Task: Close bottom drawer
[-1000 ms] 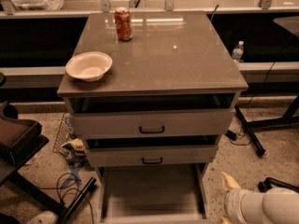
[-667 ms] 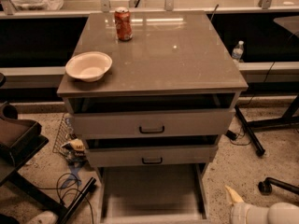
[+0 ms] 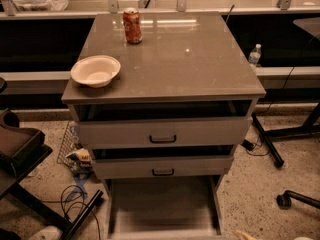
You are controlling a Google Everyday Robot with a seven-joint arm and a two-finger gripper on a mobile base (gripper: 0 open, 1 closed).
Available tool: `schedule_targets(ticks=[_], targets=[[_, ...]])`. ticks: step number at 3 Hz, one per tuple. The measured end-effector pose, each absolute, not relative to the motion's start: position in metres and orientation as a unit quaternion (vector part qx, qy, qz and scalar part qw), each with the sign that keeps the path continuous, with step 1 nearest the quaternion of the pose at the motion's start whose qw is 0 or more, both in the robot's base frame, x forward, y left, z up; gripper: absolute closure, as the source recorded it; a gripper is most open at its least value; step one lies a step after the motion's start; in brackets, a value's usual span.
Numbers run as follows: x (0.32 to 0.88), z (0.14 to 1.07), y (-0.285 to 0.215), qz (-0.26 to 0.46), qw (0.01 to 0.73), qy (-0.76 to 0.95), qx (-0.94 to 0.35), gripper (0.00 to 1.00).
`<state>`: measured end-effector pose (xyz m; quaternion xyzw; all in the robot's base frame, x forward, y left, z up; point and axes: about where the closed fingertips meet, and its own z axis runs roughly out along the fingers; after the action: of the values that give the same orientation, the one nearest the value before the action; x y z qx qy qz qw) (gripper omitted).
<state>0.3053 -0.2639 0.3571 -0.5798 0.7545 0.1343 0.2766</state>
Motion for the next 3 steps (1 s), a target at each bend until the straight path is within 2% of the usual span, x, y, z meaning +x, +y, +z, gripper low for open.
schedule_targets(ticks=[3], targets=[[0.29, 0.297, -0.269, 0.178, 0.274, 0.749, -0.576, 0.96]])
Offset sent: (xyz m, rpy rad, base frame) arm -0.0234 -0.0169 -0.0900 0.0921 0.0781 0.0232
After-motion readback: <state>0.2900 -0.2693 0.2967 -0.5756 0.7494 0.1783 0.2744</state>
